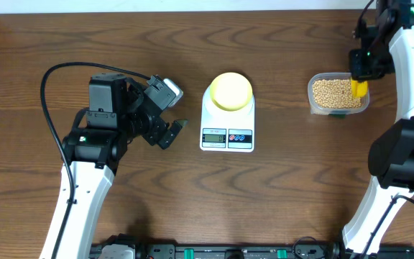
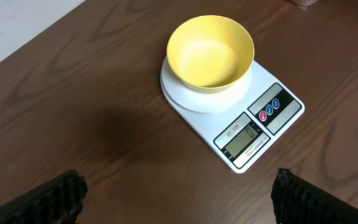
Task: Scoop item into bowl and weigh 50g on scale
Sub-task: 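Drag the yellow scoop through the soybean tub with the right gripper to fill it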
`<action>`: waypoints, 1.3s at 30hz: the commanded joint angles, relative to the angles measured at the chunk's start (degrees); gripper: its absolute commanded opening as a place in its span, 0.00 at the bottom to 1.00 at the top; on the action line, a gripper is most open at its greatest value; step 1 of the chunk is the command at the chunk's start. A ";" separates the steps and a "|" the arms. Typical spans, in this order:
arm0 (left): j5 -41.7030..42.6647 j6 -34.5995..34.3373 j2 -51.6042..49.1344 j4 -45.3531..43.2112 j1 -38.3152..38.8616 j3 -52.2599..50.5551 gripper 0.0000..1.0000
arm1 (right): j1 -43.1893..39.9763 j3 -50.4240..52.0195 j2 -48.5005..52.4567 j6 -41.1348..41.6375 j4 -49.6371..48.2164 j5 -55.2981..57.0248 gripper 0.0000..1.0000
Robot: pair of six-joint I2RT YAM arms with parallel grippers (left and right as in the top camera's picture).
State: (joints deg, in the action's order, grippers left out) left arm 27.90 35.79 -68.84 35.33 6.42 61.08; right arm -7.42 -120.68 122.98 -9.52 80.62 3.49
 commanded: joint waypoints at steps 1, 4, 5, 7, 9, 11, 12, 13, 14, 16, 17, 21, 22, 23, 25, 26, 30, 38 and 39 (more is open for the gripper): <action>-0.37 -0.70 0.26 -0.20 -0.28 -0.66 0.97 | 0.17 2.86 0.00 -0.17 -0.81 0.68 0.01; -0.37 -0.70 0.26 -0.20 -0.31 -0.66 0.97 | 0.17 3.67 0.00 0.28 -1.22 -0.07 0.01; -0.37 -0.70 0.26 -0.20 -0.28 -0.66 0.97 | 0.17 3.96 0.00 0.28 -1.40 -1.31 0.01; -0.37 -0.70 0.26 -0.20 -0.31 -0.66 0.97 | 0.09 4.33 0.00 0.85 -1.60 -5.18 0.01; -0.37 -0.70 0.26 -0.20 -0.28 -0.66 0.97 | -0.09 5.38 0.04 0.92 -2.40 -10.25 0.01; -0.37 -0.70 0.26 -0.20 -0.28 -0.66 0.97 | -0.26 6.67 0.04 0.94 -3.19 -12.74 0.01; -0.37 -0.70 0.26 -0.20 -0.31 -0.66 0.97 | -0.39 7.61 0.04 1.09 -3.74 -13.40 0.01; -0.37 -0.70 0.26 -0.20 -0.28 -0.66 0.97 | -0.44 8.52 0.04 1.66 -4.33 -13.55 0.01; -0.37 -0.70 0.26 -0.20 -0.31 -0.66 0.97 | -0.50 9.42 0.04 2.21 -4.83 -13.55 0.01; -0.37 -0.70 0.26 -0.20 -0.28 -0.66 0.97 | -0.52 11.21 0.04 2.19 -5.51 -14.58 0.01; -0.37 -0.70 0.26 -0.20 -0.28 -0.66 0.97 | -0.52 11.93 0.04 2.21 -6.01 -14.99 0.01; -0.37 -0.70 0.26 -0.20 -0.28 -0.66 0.97 | -0.68 13.29 0.04 2.19 -7.06 -17.59 0.01; -0.37 -0.70 0.26 -0.20 -0.28 -0.66 0.97 | -0.87 13.29 0.04 2.19 -7.28 -18.60 0.01; -0.37 -0.70 0.26 -0.20 -0.28 -0.66 0.97 | -1.14 13.29 0.04 2.21 -7.45 -19.47 0.01; -0.37 -0.70 0.26 -0.20 -0.28 -0.66 0.97 | -1.90 13.27 0.04 2.21 -7.61 -22.16 0.01; -0.37 -0.70 0.26 -0.20 -0.28 -0.66 0.97 | -2.38 13.27 0.04 2.21 -7.58 -23.54 0.01; -0.37 -0.70 0.26 -0.20 -0.31 -0.66 0.97 | -5.01 13.25 0.04 2.21 -7.08 -29.88 0.01; -0.37 -0.70 0.26 -0.20 -0.31 -0.66 0.97 | -10.78 13.25 0.04 2.12 -6.64 -37.33 0.01; -0.37 -0.68 0.26 -0.20 -0.28 -0.66 0.97 | -11.43 13.22 0.04 1.97 -6.43 -37.66 0.01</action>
State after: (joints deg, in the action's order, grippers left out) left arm 27.92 35.79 -68.84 35.33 6.42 61.10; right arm -17.45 -107.50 122.93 -7.77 73.84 -28.03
